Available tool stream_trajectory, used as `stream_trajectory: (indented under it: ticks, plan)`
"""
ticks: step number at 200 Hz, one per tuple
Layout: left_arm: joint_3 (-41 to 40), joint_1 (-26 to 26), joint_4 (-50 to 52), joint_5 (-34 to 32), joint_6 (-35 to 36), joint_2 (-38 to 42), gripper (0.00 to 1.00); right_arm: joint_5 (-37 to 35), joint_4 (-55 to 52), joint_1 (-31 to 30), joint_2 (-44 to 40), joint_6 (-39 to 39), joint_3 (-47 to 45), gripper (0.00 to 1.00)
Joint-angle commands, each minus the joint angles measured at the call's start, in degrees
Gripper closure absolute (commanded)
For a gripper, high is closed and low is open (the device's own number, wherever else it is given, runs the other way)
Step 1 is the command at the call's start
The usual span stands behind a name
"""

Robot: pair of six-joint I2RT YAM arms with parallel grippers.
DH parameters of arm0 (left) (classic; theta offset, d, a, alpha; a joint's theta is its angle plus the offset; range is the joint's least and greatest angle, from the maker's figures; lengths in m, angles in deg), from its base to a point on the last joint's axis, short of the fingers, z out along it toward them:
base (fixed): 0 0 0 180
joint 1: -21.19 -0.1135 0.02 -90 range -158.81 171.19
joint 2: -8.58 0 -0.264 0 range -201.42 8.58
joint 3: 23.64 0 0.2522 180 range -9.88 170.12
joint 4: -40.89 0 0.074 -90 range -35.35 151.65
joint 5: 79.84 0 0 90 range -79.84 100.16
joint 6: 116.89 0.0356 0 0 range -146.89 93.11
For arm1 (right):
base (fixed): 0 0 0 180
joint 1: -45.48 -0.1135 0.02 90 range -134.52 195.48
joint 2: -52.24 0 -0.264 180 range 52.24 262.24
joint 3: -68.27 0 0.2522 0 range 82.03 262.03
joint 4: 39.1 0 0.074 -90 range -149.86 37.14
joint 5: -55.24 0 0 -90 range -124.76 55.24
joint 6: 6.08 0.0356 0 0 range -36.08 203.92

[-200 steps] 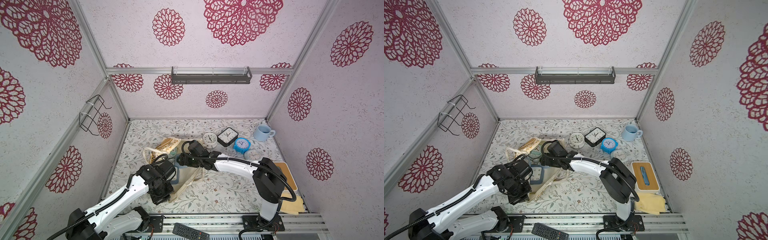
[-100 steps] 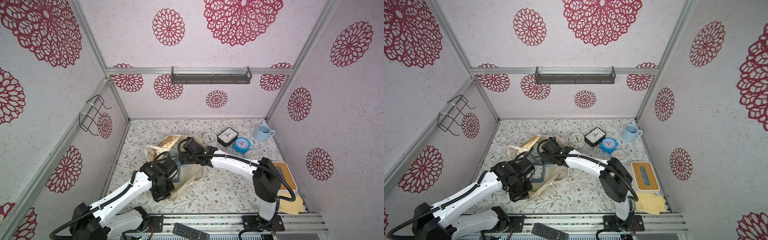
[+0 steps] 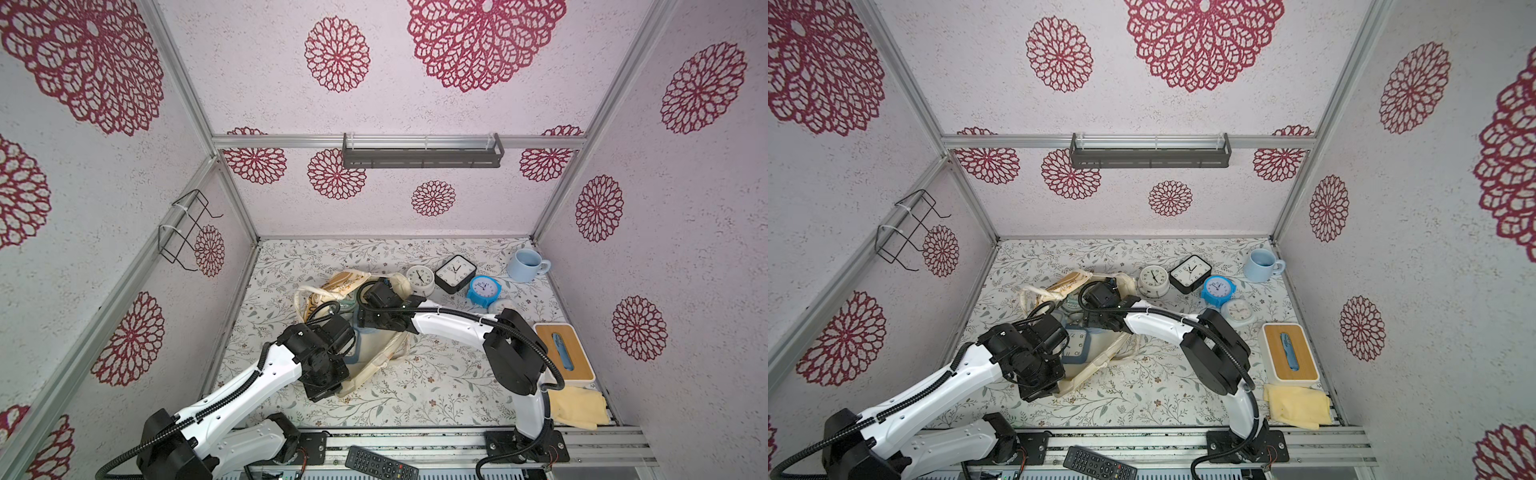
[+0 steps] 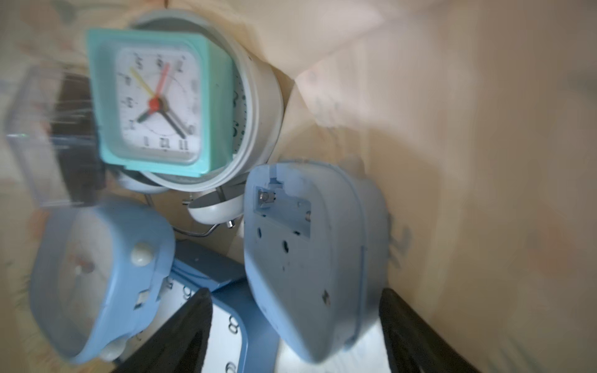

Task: Take the alarm clock out of the canvas bag
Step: Pick up the alarm from the canvas bag.

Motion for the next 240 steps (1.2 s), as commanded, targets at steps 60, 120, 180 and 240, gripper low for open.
stream_trajectory:
  ticks: [60,120,180,240]
  plan:
    - [-0.31,0.45,1.85,-4.16,-0.48,0.15,1.0,1.96,2.95,3.19,4.28,10.16,-4.75,0.11]
    - [-0.22,0.63,1.62,-3.98,-0.28,0.13,1.0,11.1,42.11,4.07,-6.77,6.21,-27.21,0.16]
    - [-0.04,0.83,0.82,-3.35,0.57,-1.27,1.0,12.46,48.82,4.12,-13.25,-1.16,-29.7,0.18]
    - [0.2,1.14,0.51,-3.24,0.75,-1.84,1.0,12.36,47.89,4.28,-13.19,-2.41,-26.38,0.16]
